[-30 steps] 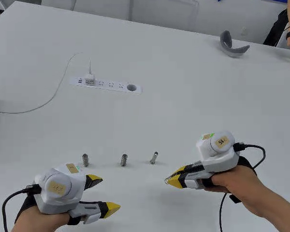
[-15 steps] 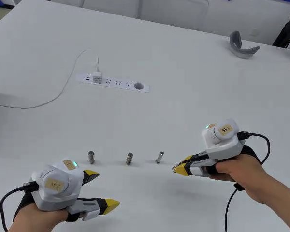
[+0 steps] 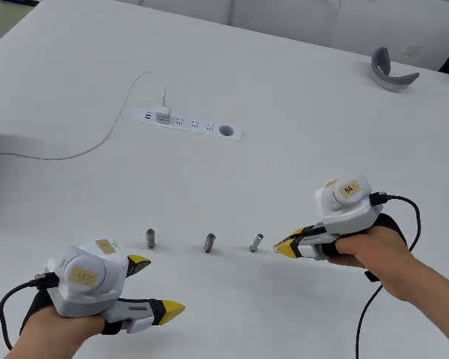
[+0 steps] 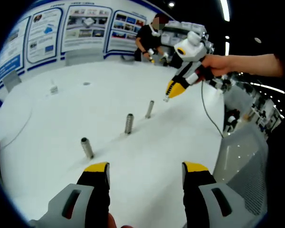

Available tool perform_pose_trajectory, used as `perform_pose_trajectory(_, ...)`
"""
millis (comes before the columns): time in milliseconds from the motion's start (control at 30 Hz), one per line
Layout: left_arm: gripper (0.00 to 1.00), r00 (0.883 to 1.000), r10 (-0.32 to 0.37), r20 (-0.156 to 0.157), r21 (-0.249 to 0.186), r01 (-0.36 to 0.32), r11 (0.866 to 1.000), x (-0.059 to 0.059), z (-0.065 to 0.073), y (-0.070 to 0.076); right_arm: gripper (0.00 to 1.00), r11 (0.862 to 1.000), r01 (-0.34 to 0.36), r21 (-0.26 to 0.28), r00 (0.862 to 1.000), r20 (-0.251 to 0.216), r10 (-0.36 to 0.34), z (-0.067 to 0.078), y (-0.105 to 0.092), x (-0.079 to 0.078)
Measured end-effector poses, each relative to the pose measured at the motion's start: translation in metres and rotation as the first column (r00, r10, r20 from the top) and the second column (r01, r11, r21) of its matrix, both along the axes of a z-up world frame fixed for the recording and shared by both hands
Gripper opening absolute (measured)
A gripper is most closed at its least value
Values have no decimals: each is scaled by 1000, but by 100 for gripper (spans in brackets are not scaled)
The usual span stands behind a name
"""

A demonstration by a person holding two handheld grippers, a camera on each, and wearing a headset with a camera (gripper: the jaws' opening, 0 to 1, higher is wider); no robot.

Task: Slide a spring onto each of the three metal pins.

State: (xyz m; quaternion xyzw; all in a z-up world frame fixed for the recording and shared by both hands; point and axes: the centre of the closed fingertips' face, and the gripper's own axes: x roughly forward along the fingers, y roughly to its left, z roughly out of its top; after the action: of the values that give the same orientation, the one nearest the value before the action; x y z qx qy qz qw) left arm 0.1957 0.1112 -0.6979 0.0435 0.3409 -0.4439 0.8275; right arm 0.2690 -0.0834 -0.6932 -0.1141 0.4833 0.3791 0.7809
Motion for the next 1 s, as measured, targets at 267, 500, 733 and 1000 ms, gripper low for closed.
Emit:
perform_pose_trajectory(267, 65, 1000, 17, -5, 9, -17, 1000, -1, -2, 10, 13, 1000, -17, -11, 1000, 13, 17, 0, 6, 12)
perform_pose_trajectory(500, 67, 1000, 17, -17, 22, -17, 1000, -2, -6, 14, 13, 1000, -24, -6, 1000, 19, 24, -1, 14, 17)
perform_pose_trajectory(733, 68, 1000, 22, -21, 19, -22, 1000, -2, -6, 17, 13, 999, -38, -6, 999, 20, 39, -3, 21, 20)
perform_pose_trajectory(1000, 68, 999, 27, -31, 23, -27, 999, -6, -7, 23, 13, 998, -55, -10, 998, 10, 55, -8, 26, 23)
